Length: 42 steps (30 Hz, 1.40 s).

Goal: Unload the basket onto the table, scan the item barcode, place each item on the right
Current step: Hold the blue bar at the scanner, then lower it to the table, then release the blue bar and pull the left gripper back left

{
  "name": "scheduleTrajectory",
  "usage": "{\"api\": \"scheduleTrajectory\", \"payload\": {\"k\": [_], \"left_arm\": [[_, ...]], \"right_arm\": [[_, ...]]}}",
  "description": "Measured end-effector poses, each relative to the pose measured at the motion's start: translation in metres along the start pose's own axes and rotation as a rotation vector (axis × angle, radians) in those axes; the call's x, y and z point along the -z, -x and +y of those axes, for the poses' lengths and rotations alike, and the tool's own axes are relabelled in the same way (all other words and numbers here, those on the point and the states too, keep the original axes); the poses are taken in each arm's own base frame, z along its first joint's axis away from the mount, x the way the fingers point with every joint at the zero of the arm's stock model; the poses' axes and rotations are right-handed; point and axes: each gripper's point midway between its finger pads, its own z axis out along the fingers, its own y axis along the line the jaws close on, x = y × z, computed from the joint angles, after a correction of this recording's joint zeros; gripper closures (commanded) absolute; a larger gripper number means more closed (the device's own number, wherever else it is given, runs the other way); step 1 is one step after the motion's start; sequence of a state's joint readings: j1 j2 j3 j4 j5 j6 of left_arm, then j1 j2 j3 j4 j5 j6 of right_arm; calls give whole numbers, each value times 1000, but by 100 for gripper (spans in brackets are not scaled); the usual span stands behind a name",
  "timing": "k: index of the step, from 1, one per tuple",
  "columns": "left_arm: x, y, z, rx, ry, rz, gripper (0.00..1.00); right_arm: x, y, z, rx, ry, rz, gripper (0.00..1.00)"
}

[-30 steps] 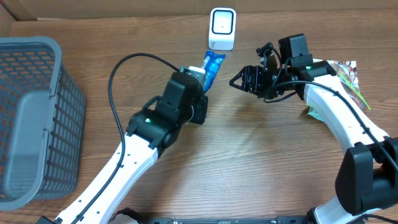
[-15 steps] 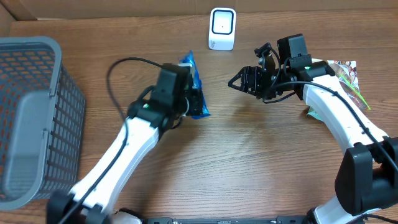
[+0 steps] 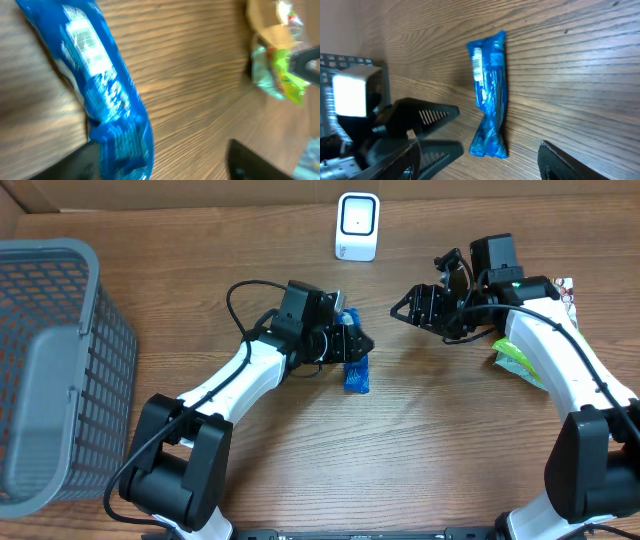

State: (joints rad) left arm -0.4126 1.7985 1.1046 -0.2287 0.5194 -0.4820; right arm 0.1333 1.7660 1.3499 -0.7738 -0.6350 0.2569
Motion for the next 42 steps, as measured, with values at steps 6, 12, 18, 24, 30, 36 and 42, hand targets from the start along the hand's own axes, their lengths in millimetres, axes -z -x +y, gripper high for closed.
{"api": "scheduleTrajectory", "payload": {"k": [6, 12, 18, 24, 30, 36, 42], "left_arm": [[11, 15, -14, -1, -95, -26, 0], [79, 69, 5, 42, -141, -189, 0], [152, 96, 29, 100, -151, -318, 0], [154, 80, 40, 146, -136, -257, 0], [154, 78, 36, 60, -142, -254, 0], [182, 82, 23, -36, -72, -335, 0], [225, 73, 15, -77, 78, -427, 0]], "right_arm": [[-1, 0, -3, 19, -30, -5, 25], [-16, 3, -8, 30, -16, 7, 46], [-53, -6, -28, -31, 34, 96, 48], [-76, -11, -35, -57, 101, 144, 48], [-104, -18, -37, -90, 153, 184, 52], [-126, -33, -37, -124, 161, 240, 60], [-138, -39, -23, -127, 149, 251, 96]]}}
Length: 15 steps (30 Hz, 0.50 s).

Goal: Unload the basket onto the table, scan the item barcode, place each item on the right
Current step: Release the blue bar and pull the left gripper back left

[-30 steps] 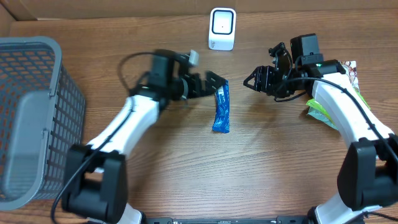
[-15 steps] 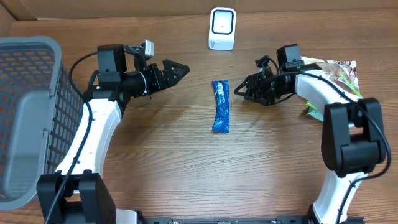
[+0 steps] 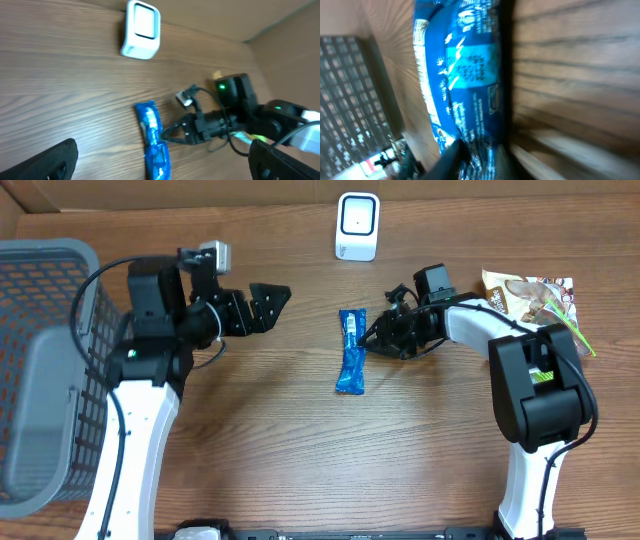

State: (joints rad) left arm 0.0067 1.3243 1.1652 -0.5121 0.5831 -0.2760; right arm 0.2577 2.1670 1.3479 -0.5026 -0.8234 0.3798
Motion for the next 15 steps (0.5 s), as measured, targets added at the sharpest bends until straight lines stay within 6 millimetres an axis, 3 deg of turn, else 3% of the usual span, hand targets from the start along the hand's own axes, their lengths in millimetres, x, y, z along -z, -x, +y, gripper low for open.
{"api": "scheduleTrajectory", "payload": {"k": [8, 15], "left_arm": [[13, -17, 28, 29, 189, 39, 0], [12, -20, 37, 35, 228, 51, 0]], "right_arm": [[-7, -4, 2, -41, -22, 7, 96], [-4, -4, 1, -48, -47, -3, 96]]}}
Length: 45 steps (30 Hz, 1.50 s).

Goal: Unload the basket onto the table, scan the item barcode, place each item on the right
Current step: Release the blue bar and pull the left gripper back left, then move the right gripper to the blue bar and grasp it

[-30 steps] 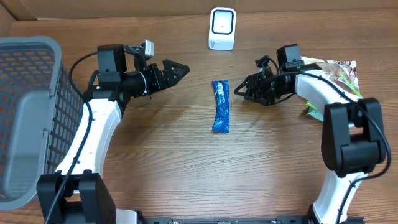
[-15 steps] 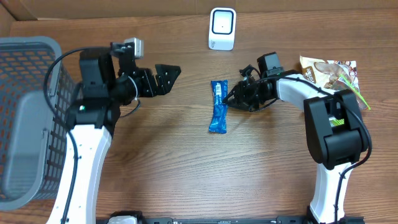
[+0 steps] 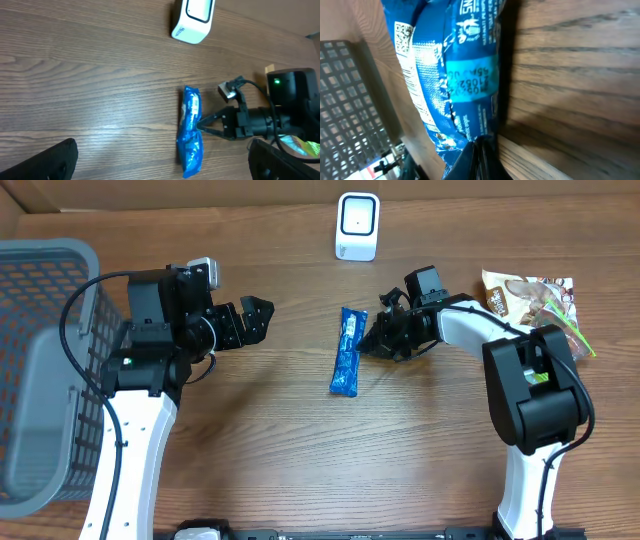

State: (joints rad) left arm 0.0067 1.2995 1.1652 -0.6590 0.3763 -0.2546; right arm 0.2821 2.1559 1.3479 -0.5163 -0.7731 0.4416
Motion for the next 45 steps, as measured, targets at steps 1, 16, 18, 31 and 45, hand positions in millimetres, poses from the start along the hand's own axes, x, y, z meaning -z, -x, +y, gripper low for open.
{"api": "scheduleTrajectory", "payload": {"k": [1, 16, 18, 31, 45], "left_arm": [[0, 0, 0, 0, 1, 2, 0], [-1, 0, 2, 1, 12, 2, 0], [-1, 0, 3, 2, 12, 1, 0], [-1, 0, 3, 1, 12, 1, 0], [-1, 0, 3, 1, 12, 1, 0]], "right_arm": [[2, 0, -1, 1, -15, -8, 96], [89, -5, 32, 271, -468, -294, 66], [84, -10, 29, 283, -511, -287, 37], [67, 6, -12, 133, -289, -149, 40], [13, -18, -4, 124, -112, 26, 96]]}}
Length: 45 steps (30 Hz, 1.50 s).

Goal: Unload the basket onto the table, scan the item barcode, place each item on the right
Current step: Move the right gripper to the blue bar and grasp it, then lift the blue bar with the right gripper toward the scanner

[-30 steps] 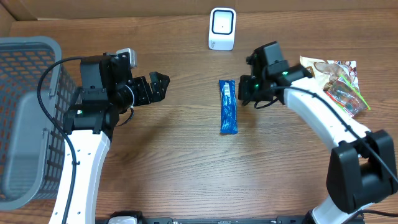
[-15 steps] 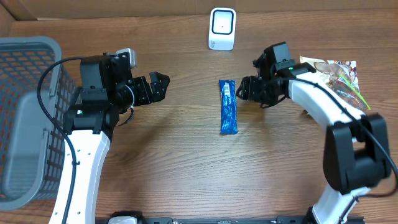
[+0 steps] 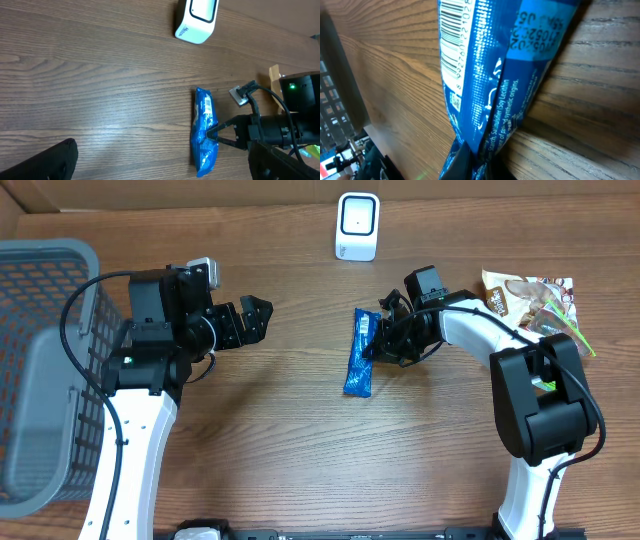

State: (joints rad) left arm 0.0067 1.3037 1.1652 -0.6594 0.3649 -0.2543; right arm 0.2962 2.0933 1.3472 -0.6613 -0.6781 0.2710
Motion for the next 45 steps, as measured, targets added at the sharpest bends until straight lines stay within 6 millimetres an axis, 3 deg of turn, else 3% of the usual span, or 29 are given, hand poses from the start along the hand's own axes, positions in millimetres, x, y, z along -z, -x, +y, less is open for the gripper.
{"api": "scheduleTrajectory", "payload": {"k": [8, 15, 20, 24, 28, 31, 35, 42, 45], "left_arm": [[0, 0, 0, 0, 0, 0, 0], [0, 0, 0, 0, 1, 0, 0], [0, 0, 0, 0, 2, -1, 0], [0, 0, 0, 0, 3, -1, 0], [0, 0, 0, 0, 2, -1, 0], [0, 0, 0, 0, 3, -1, 0], [0, 0, 0, 0, 3, -1, 0], [0, 0, 0, 0, 2, -1, 0], [0, 0, 0, 0, 3, -1, 0]], "right_arm": [[11, -2, -15, -34, -128, -20, 96], [67, -2, -35, 49, -642, -141, 96], [82, -9, -30, 197, -952, -189, 96], [74, -11, -25, 284, -1069, -203, 96], [56, -20, -34, 333, -1149, -144, 95], [46, -29, -38, 366, -1195, -100, 83], [33, -36, -22, 443, -1202, -105, 76], [4, -59, 8, 556, -1157, -91, 45], [-4, -65, 11, 556, -1115, -64, 39]]}}
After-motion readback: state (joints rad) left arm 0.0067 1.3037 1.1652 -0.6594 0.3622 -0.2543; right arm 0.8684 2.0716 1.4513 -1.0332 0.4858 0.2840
